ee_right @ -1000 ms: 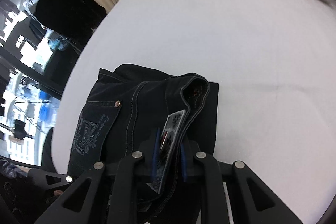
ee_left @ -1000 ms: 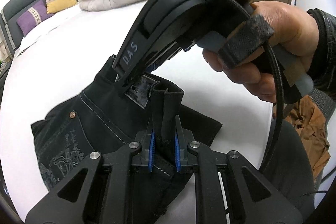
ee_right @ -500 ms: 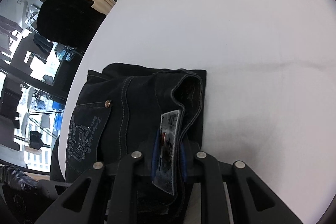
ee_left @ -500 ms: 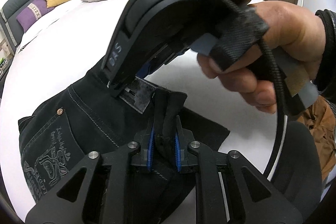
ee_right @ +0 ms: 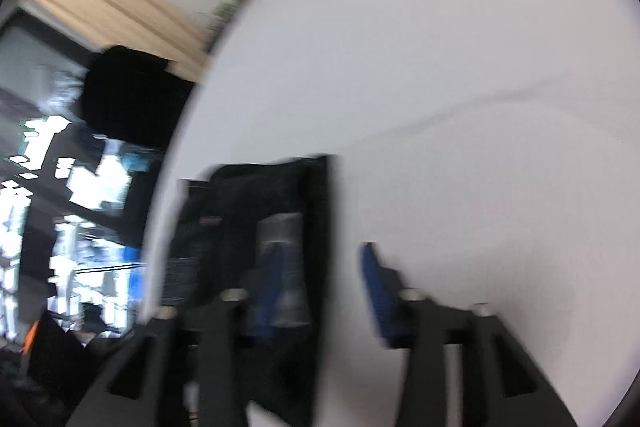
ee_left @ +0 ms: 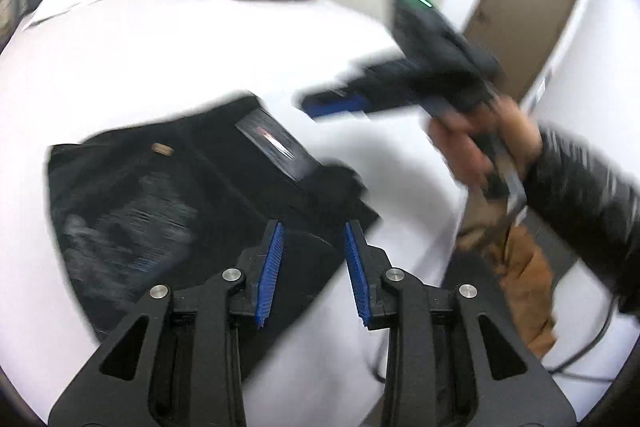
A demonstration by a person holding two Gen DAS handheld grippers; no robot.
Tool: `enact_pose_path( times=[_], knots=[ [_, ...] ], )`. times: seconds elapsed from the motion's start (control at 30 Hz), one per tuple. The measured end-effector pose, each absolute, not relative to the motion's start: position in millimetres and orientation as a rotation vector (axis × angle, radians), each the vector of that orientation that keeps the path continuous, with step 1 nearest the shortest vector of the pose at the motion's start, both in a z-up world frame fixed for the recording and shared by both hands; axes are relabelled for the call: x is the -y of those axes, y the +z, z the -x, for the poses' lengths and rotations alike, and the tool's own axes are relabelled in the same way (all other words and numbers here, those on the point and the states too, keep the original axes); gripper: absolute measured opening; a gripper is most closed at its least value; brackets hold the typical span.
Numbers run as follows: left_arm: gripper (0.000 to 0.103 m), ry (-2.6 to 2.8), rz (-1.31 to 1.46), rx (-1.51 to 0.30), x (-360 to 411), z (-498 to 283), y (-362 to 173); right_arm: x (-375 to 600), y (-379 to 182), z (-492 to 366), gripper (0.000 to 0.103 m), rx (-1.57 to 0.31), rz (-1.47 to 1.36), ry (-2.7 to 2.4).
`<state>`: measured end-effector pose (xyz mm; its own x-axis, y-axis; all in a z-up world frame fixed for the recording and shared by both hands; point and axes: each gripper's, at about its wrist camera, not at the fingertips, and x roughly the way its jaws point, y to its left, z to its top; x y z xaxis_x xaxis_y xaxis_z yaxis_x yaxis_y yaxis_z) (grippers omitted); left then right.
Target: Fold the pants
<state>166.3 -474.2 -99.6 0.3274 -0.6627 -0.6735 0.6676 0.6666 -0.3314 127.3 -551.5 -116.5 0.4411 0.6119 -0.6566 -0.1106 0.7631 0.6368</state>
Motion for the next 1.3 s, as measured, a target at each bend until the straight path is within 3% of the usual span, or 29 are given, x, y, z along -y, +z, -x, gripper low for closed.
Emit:
enact_pose_path(
  times=[0.07, 0.33, 0.43, 0.6, 0.9, 1.13, 1.17, 1.23, 1.3],
  knots=[
    [0.03, -0.861, 0.081, -0.896, 453.6, -204.7, -106.6, 528.1, -105.9, -125.4, 0.01, -1.0, -0.547, 0.591],
    [0.029, -0.924, 0.549, -1.082, 403.3, -338.3, -164.6, 505.2, -160.1, -177.5, 0.009, -1.118, -0.727, 0.727],
    [0.028, -0.948, 0.584, -1.068, 395.2, -332.8, -178.8, 515.3, -195.1, -190.1, 0.0, -1.199, -0.791, 0.661],
    [0.028, -1.1, 0.531, -1.033, 397.2, -294.6, -180.8, 528.6, -206.1, -168.2, 0.0, -1.166, -0.886, 0.739],
    [0.028, -1.183, 0.467, -1.067, 381.1, -236.7, -189.0, 530.1, -189.7, -99.9, 0.002, -1.179, -0.793, 0.785],
    [0.028, -1.16, 0.499, -1.097, 391.5, -264.5, -219.6, 529.5, -194.5, -89.8, 0.0, -1.168, -0.794, 0.717],
    [0.026, -1.152, 0.494, -1.096, 392.6, -266.0, -215.1, 531.1, -197.2, -90.4, 0.0, -1.152, -0.807, 0.71],
    [0.012, -1.119, 0.499, -1.102, 394.6, -271.8, -224.1, 536.2, -200.8, -88.8, 0.0, -1.117, -0.812, 0.708],
    [0.007, -1.105, 0.535, -1.115, 393.0, -281.5, -233.7, 535.3, -201.3, -87.5, 0.0, -1.078, -0.807, 0.713]
  ],
)
